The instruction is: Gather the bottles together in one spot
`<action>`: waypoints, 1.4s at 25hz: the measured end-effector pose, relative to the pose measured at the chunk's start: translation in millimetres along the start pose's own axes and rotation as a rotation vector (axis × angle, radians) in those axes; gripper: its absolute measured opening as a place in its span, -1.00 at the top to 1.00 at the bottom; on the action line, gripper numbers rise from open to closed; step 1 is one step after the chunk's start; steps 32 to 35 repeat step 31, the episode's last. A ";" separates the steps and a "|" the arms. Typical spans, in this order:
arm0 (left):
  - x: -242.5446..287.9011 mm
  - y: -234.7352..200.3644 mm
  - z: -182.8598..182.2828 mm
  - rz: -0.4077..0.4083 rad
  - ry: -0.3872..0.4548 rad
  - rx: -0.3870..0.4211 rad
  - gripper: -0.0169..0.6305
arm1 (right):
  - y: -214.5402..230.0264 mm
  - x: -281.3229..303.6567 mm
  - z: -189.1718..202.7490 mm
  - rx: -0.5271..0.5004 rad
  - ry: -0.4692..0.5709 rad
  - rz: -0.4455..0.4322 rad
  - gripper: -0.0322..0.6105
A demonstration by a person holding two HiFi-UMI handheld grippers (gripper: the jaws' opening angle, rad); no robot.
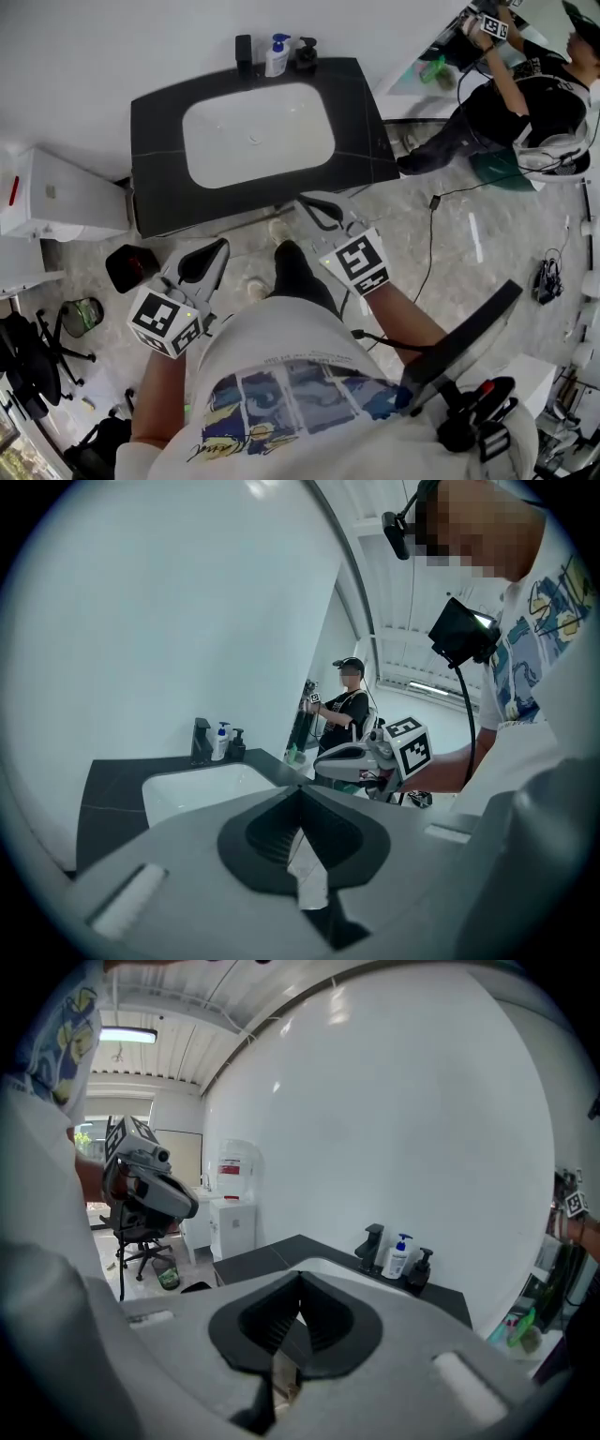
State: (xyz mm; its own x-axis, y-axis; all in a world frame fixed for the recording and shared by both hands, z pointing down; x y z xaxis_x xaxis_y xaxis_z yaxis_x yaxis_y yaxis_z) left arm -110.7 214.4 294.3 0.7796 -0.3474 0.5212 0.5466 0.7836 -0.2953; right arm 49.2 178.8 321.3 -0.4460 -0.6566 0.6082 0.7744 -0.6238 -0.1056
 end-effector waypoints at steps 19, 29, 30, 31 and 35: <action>-22.5 29.0 11.1 0.013 0.034 0.030 0.94 | -39.4 -43.6 -3.0 -0.028 0.037 0.002 0.89; -23.4 30.4 9.5 0.024 0.034 0.041 0.94 | -44.5 -45.4 -6.5 -0.031 0.043 0.006 0.89; -23.5 28.2 8.9 0.021 0.036 0.041 0.94 | -44.1 -43.2 -8.6 -0.036 0.046 0.005 0.89; -23.8 25.9 8.3 0.019 0.038 0.042 0.94 | -43.7 -40.9 -11.0 -0.041 0.050 0.004 0.89; -23.8 25.9 8.3 0.019 0.038 0.042 0.94 | -43.7 -40.9 -11.0 -0.041 0.050 0.004 0.89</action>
Point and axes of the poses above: the fingertips, and each gripper's own axes: x forward along the fingers, y to its right, z out of its underside, the point moved 3 cm from there along -x, backward along the fingers, and after that the axes turned 13 degrees about -y, right-handed, at the moved point
